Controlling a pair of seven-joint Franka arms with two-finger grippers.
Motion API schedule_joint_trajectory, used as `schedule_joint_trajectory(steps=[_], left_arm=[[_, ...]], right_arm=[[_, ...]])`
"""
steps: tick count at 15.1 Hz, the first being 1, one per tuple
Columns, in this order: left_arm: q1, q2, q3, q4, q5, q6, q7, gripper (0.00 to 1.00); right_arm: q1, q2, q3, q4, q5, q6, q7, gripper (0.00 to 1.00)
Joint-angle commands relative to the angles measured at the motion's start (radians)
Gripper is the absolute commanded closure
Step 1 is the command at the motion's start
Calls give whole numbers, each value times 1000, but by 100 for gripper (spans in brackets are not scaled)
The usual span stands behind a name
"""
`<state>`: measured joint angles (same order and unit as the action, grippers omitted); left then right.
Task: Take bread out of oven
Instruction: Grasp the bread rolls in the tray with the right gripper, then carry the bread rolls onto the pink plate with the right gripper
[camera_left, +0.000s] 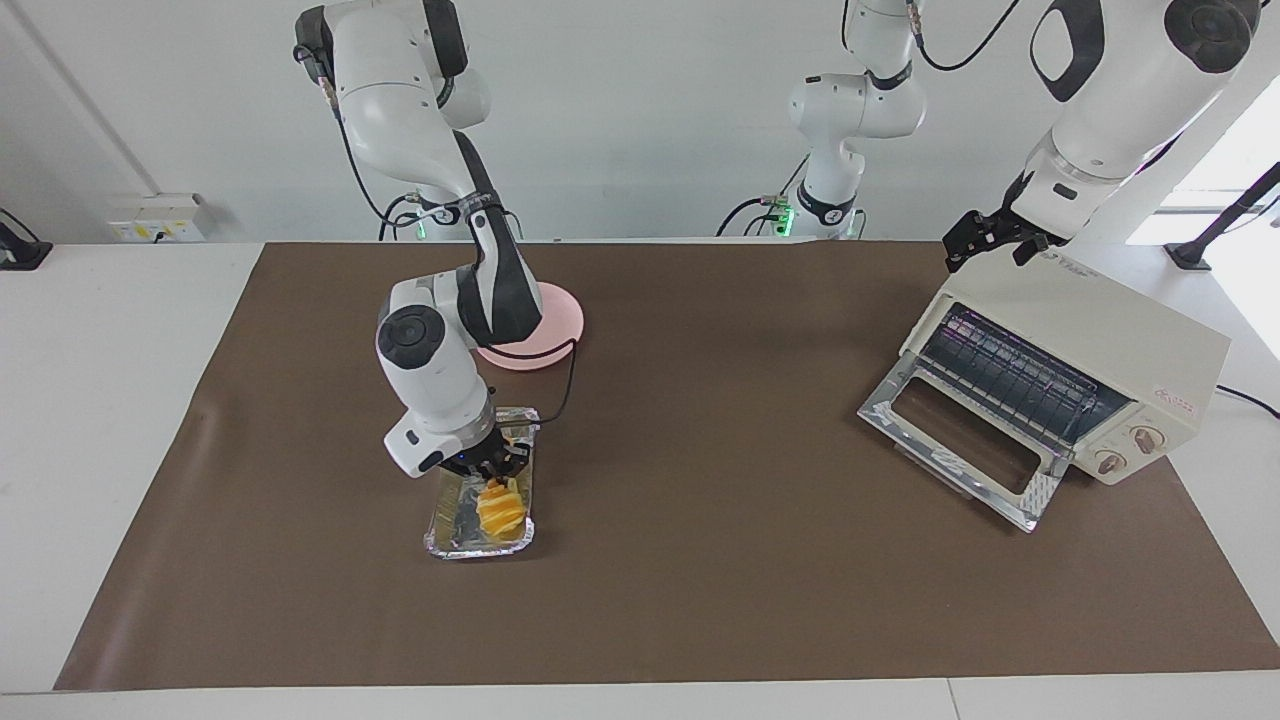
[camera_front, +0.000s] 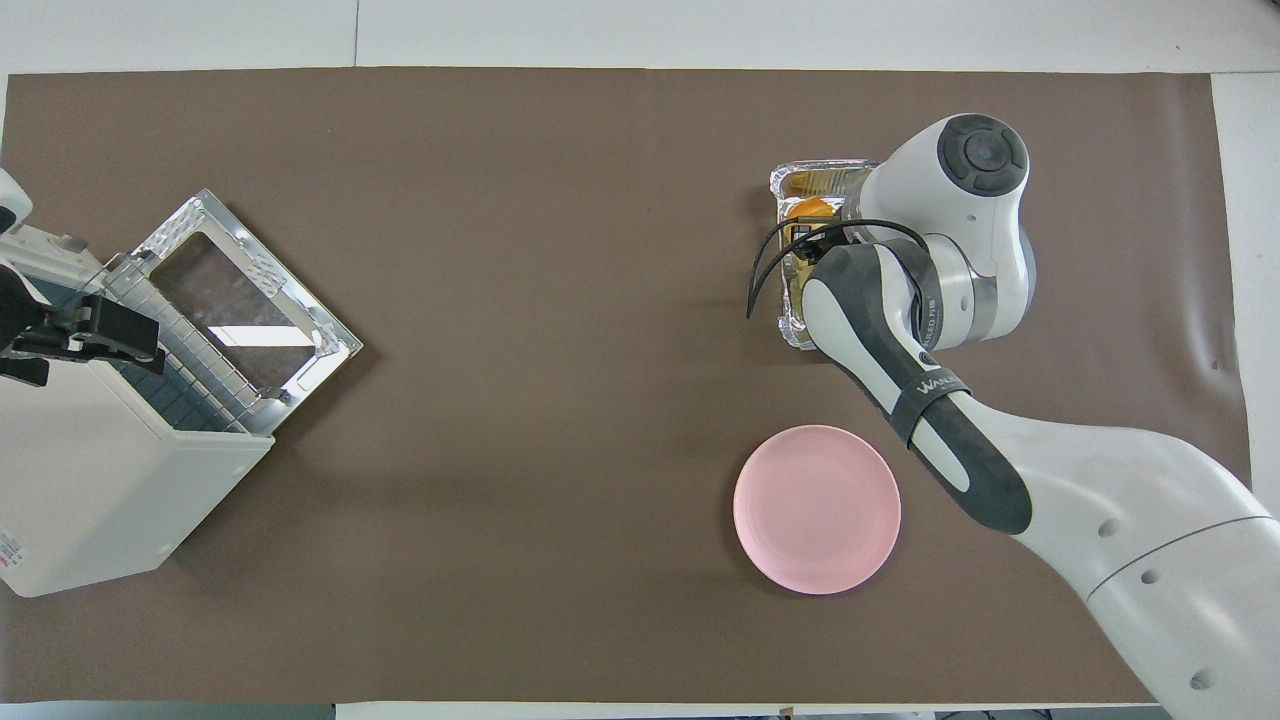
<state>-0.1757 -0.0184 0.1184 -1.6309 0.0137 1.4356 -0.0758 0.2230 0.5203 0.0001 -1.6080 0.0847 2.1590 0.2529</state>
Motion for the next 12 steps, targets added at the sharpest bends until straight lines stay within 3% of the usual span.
schedule_joint_trajectory(steps=[1, 9, 12], left_arm=[[7, -12, -2, -3, -3, 3, 1, 0], [7, -12, -2, -3, -3, 3, -1, 0], [7, -12, -2, -3, -3, 3, -1, 0]], right_arm=[[-2, -15, 1, 40, -11, -85, 13, 100], [1, -205, 3, 14, -13, -306, 55, 100], [41, -336, 8, -108, -13, -358, 114, 100]])
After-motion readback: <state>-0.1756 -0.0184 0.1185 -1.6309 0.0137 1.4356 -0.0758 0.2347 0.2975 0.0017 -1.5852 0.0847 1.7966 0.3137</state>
